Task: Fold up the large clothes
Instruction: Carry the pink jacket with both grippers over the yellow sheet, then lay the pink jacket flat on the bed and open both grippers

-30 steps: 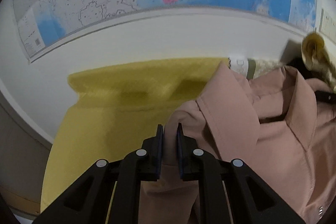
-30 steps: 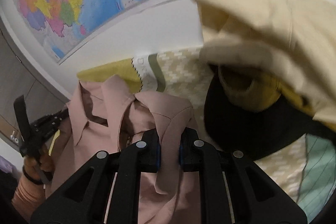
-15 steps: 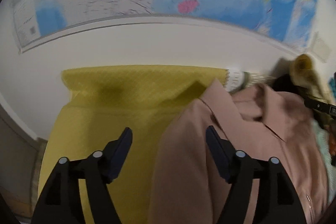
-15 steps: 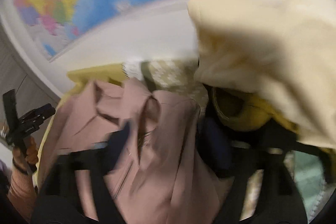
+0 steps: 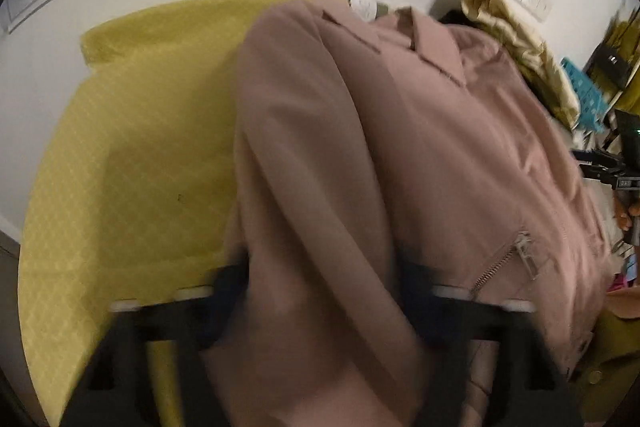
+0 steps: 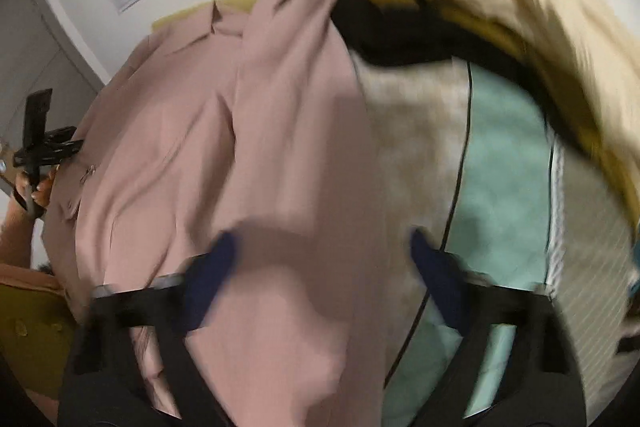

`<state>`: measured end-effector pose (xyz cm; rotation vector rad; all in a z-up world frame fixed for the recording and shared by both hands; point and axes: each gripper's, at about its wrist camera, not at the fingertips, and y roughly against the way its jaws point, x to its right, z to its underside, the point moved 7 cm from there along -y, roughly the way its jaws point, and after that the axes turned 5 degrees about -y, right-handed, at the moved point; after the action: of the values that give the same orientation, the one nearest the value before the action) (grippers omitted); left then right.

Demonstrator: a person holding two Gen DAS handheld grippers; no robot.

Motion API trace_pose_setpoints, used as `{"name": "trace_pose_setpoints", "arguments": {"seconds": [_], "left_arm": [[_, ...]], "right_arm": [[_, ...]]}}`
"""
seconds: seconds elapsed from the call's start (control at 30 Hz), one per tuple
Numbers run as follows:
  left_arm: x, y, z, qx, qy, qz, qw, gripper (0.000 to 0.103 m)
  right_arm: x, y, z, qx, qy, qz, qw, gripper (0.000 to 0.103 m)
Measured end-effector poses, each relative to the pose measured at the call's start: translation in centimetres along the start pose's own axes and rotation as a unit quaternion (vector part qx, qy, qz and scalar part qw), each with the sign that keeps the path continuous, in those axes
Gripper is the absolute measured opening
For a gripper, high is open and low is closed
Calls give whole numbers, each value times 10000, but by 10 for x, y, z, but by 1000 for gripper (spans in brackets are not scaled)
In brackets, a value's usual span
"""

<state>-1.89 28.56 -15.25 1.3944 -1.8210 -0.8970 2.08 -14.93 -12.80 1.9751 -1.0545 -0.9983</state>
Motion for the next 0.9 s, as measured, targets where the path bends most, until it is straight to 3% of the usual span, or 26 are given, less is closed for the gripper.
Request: {"name": "trace_pose_setpoints", "arguments": {"seconds": [0.03,0.13,0.3,0.37,0.4,0.43,0.5,0.53,0.57,0.67,0.7,0.73,0.8,0.9], "left_arm": [[-1,-2,-3,-6,49,-55,10000,12],[-17,18,-26,279,284,-308,9987,6],[-74,75,-73,794,917,-1024,9873,4],[-93,80,-85,829,1074,-1115,9845,6],[-98,76,-87,741,994,-1323,9834,14],[-106,66,-87,511,845,-1746,9797,38],[-123,44,-77,37,691,-2468,9666,67],[-128,31,-69,-160,776,-2392,9677,62],[-130,25,-62,-267,824,-2295,9694,60],[-130,33,-45,24,1046,-1929,9756,63],[-129,38,-41,137,1110,-1704,9790,70],[-126,45,-36,260,1206,-1384,9827,73],[-122,58,-23,418,1308,-1042,9850,74],[-95,64,-2,425,1274,-619,9890,74]], "right_arm": [[3,-1,4,-87,-153,-133,9998,2],[7,16,-8,172,-283,-179,9993,2],[31,84,-56,1019,-430,313,9934,2],[53,107,-78,1384,-661,598,9864,2],[66,110,-85,1437,-767,768,9836,2],[80,108,-91,1425,-891,936,9813,3],[105,90,-96,1302,-1085,1343,9763,6],[114,74,-93,1127,-1150,1545,9748,16],[127,59,-87,938,-1311,1688,9724,20],[135,36,-77,620,-1534,1831,9691,35],[129,40,-77,749,-1453,1904,9680,53],[122,44,-78,856,-1355,1959,9674,64],[86,68,-84,1339,-861,1898,9688,70],[27,90,-87,1694,-273,1306,9765,86]]}}
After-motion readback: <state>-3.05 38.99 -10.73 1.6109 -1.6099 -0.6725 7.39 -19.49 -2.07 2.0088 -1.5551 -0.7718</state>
